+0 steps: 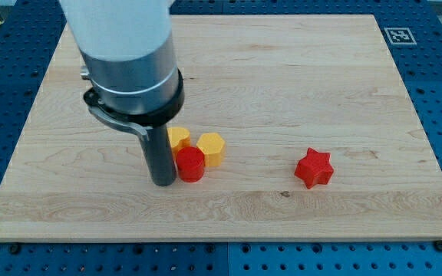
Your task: Push the red circle to the top of the red star
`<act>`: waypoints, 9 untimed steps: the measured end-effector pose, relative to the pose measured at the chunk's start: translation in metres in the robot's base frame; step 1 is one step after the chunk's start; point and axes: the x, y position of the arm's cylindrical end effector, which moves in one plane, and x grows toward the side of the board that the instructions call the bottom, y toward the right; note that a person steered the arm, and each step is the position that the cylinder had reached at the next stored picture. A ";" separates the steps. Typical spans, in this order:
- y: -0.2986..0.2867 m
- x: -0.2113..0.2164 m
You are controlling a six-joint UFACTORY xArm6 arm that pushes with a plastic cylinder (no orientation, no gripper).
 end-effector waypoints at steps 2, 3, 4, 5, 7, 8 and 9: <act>0.043 -0.014; 0.060 -0.030; 0.061 -0.052; 0.073 -0.069; 0.098 -0.076; 0.059 -0.058; 0.060 -0.025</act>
